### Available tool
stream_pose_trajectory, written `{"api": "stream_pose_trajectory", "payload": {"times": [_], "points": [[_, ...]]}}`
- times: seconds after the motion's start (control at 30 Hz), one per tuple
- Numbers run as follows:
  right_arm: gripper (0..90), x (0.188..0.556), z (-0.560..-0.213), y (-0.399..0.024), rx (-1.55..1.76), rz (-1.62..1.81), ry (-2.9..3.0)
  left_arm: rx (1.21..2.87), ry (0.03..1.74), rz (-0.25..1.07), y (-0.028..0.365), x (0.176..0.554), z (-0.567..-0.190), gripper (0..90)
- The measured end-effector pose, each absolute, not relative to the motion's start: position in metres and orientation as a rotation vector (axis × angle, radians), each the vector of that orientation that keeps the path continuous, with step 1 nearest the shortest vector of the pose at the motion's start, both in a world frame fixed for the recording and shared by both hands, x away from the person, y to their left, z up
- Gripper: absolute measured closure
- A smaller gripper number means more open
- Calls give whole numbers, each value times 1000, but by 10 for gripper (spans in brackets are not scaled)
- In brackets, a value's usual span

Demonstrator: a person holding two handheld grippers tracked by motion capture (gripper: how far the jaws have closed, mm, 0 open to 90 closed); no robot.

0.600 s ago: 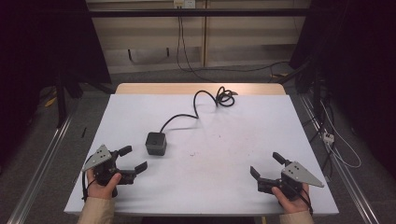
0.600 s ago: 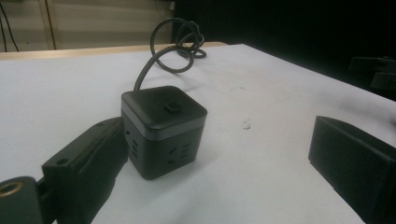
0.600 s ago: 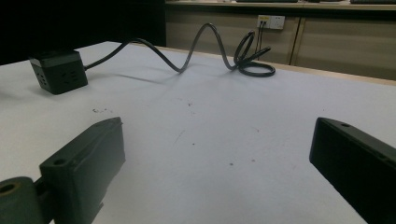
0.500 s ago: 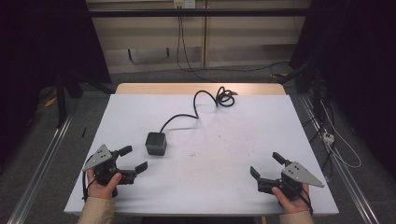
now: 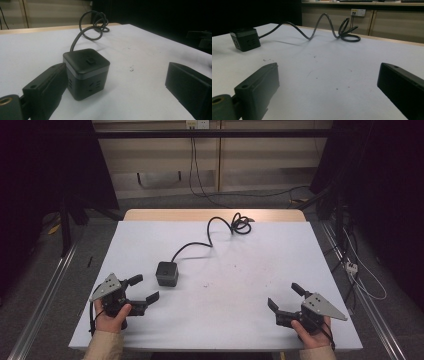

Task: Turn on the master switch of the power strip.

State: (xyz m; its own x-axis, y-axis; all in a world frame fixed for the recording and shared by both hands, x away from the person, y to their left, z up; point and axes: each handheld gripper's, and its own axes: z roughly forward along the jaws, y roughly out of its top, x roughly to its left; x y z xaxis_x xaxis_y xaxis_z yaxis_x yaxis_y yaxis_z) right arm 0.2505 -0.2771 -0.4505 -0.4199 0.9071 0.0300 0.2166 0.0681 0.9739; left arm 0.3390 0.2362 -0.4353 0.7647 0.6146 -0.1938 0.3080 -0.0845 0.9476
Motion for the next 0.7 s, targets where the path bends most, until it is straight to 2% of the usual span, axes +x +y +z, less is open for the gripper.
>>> {"api": "stream_pose_trajectory", "payload": {"times": [0.7], "points": [[41,250,-450,-275,1113,1411,1721,1683,779,308,231,353,-434,49]]}}
